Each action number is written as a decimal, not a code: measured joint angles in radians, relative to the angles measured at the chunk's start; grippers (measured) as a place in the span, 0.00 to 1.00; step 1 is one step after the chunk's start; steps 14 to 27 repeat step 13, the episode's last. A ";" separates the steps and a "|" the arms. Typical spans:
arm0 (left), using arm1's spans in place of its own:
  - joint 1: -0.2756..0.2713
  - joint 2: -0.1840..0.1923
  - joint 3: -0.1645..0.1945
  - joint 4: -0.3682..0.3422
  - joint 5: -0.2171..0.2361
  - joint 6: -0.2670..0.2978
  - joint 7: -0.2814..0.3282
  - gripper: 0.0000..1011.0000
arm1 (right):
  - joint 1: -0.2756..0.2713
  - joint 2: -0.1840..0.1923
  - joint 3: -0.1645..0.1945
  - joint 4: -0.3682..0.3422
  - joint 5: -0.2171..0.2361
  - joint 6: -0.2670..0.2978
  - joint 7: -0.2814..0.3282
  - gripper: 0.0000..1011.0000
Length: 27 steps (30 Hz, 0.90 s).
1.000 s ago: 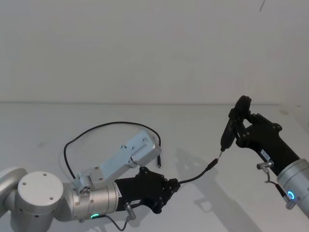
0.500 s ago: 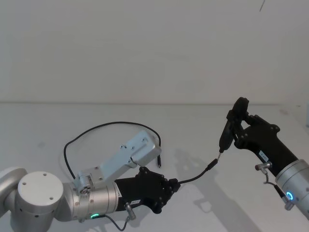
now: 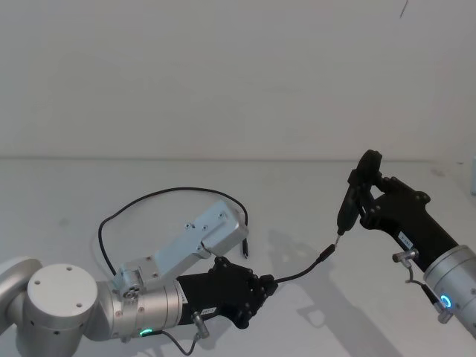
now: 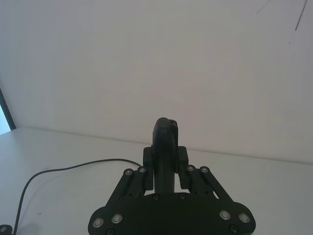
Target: Pick up the data cable with the one hand.
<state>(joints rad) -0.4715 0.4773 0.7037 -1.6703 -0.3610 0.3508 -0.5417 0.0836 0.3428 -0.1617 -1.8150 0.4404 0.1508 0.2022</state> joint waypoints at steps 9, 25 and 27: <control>0.000 0.000 0.000 0.000 0.000 0.000 0.000 0.04 | 0.001 0.001 -0.001 -0.001 0.001 0.000 0.000 0.28; 0.000 0.000 0.000 0.000 0.000 0.000 0.000 0.04 | 0.001 0.001 -0.001 -0.001 0.001 0.000 0.000 0.28; 0.000 0.000 0.000 0.000 0.000 0.000 0.000 0.04 | 0.001 0.001 -0.001 -0.001 0.001 0.000 0.000 0.28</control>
